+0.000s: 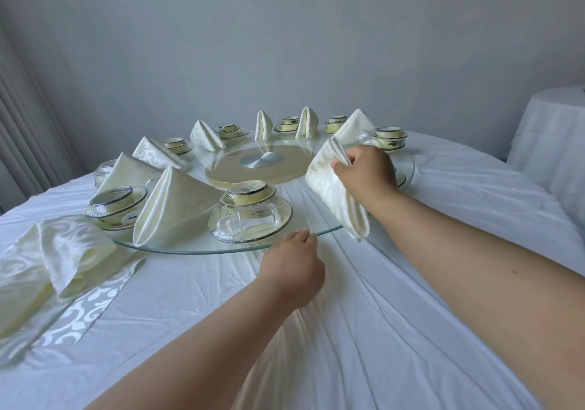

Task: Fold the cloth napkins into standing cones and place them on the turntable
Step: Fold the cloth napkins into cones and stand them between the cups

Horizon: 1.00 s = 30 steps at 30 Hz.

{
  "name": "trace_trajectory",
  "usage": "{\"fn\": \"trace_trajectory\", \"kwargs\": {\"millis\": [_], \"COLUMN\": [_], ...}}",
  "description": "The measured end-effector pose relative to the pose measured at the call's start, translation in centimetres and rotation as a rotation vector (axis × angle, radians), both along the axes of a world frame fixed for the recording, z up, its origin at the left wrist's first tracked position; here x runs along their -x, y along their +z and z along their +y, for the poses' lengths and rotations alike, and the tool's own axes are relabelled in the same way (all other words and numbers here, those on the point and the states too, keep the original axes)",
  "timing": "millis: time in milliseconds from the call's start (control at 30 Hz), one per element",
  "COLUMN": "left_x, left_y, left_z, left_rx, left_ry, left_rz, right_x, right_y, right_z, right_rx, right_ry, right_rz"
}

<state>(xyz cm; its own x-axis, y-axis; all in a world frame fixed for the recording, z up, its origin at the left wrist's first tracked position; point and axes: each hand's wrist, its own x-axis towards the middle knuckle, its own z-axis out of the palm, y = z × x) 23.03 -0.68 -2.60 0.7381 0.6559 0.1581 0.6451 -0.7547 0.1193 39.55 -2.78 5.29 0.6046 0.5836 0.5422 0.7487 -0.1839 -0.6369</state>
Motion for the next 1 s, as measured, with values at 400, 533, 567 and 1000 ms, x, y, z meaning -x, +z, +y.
{"fn": "trace_trajectory", "kwargs": {"millis": [400, 533, 567, 1000], "left_x": [4.3, 5.3, 5.4, 6.7], "left_y": [1.0, 0.8, 0.8, 0.7], "left_z": [2.0, 2.4, 2.5, 3.6], "left_rx": [0.061, 0.039, 0.034, 0.065], "left_ry": [0.014, 0.001, -0.003, -0.004], "left_rz": [-0.169, -0.180, -0.182, -0.243], "right_x": [3.5, 4.4, 4.7, 6.3], "right_y": [-1.9, -2.2, -2.2, -2.1], "right_z": [7.2, 8.6, 8.9, 9.4], "right_rx": [0.097, 0.150, 0.165, 0.197], "right_ry": [0.087, 0.071, 0.068, 0.062], "right_rz": [-0.057, -0.098, -0.104, -0.195]}}
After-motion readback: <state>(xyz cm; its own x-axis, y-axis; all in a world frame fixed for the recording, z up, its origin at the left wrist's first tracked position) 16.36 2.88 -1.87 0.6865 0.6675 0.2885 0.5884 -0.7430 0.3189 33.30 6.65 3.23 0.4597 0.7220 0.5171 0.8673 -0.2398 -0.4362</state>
